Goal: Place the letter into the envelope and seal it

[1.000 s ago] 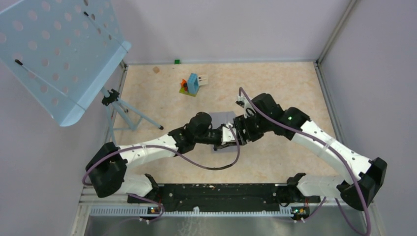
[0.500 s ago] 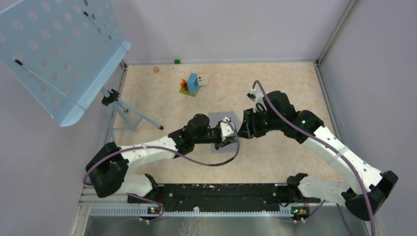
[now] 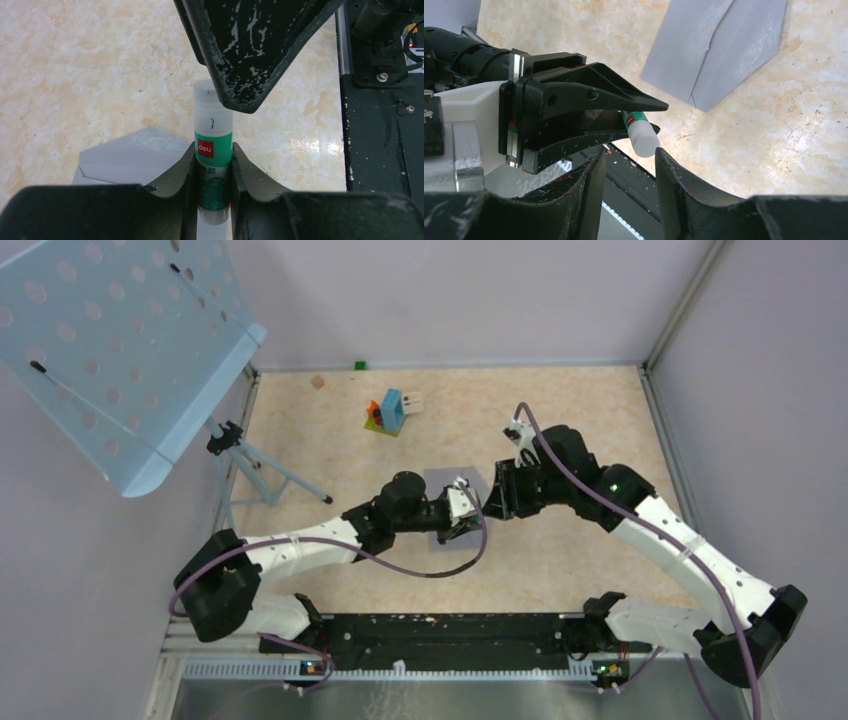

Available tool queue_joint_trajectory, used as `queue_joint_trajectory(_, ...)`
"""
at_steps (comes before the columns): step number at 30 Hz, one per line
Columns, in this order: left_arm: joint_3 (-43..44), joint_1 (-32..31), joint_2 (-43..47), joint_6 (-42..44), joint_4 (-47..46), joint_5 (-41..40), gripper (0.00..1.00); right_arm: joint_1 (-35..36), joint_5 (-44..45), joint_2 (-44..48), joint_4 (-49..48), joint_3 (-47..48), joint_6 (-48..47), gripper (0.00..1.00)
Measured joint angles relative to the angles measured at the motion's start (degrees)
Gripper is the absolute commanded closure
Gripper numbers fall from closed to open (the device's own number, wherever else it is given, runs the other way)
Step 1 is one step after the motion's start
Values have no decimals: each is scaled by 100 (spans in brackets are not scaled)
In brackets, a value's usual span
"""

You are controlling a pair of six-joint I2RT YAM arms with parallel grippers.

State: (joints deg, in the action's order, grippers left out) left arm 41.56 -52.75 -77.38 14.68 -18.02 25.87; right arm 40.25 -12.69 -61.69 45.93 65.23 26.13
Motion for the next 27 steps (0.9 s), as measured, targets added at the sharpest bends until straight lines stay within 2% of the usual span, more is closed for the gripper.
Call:
queue_joint_trajectory(9,-42,0,103,-4,-46,0,100,-66,-7,-52,-105,-136,68,59)
queue_joint_trajectory(13,-44,0,116,-4,-87,0,100,-92,-63,-70,-214,-245,107,62)
queue_joint_trajectory(19,-44,7,116,-4,-131,0,100,-103,-203,-85,-376,-302,197,73)
queue_joint_trajectory(27,-70,22,116,-15,-131,2,100,-118,-199,-85,-420,-365,245,94)
